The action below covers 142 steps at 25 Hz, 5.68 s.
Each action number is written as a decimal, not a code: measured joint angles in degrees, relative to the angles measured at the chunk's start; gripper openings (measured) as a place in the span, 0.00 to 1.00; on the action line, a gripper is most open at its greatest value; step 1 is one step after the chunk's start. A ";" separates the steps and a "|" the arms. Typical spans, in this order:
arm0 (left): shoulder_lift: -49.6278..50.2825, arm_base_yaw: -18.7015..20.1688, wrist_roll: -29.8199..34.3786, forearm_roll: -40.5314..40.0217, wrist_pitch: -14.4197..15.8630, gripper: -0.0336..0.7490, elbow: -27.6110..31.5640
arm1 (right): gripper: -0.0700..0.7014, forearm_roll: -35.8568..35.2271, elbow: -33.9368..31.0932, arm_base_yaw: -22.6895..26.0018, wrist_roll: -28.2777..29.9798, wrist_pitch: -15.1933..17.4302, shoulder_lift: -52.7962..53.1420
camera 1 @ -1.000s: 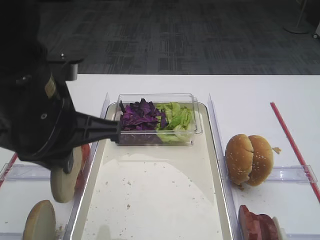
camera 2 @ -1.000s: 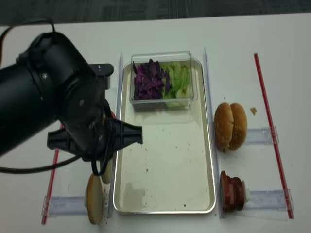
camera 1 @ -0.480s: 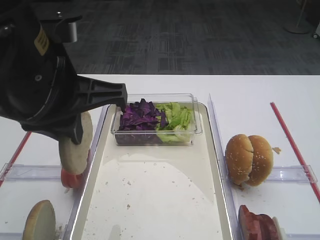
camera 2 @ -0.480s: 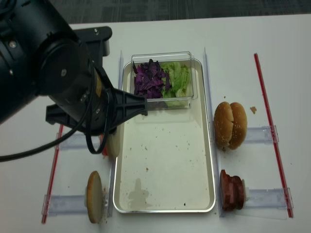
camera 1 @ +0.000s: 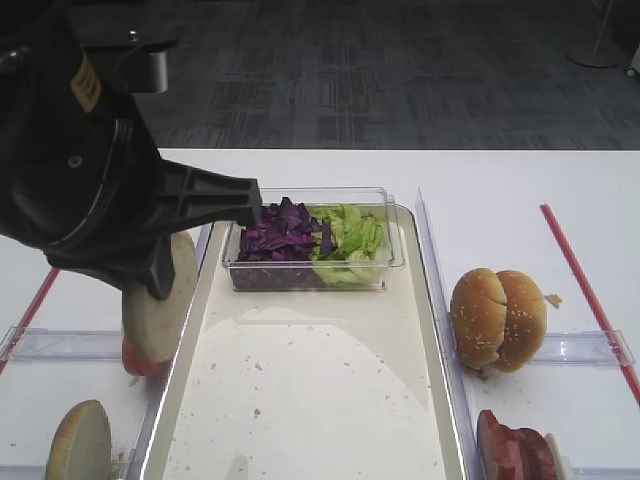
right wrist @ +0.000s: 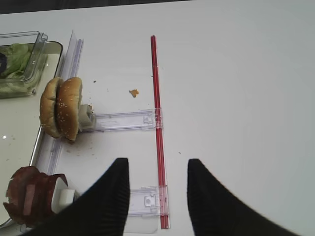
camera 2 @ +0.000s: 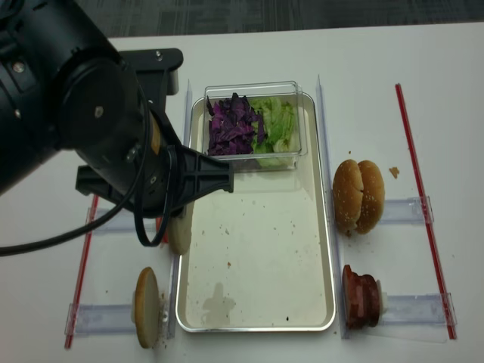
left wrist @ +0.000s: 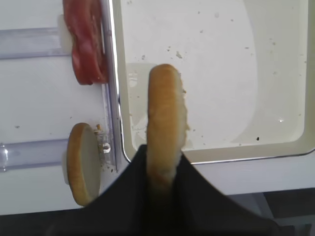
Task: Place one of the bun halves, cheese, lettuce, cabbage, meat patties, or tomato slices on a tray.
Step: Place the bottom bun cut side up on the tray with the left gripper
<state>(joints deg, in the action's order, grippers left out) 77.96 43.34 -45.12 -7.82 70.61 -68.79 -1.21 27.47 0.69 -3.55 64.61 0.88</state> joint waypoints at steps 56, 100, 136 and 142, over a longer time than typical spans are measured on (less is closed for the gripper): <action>7.54 -8.72 38.67 43.27 -26.95 0.08 7.31 | 0.50 0.00 0.00 0.00 0.00 0.00 0.00; 23.20 -16.13 71.62 72.56 -32.02 0.08 16.69 | 0.50 0.00 0.00 0.00 0.00 0.00 0.00; 23.20 -17.34 65.92 65.15 -29.46 0.34 16.69 | 0.50 0.00 0.00 0.00 0.00 0.00 0.00; 23.20 -18.66 65.77 65.06 -29.01 0.35 16.69 | 0.50 0.00 0.00 0.00 0.00 0.00 0.00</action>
<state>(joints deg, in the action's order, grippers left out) 101.16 24.68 20.65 57.25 41.59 -52.10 -1.21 27.47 0.69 -3.55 64.61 0.88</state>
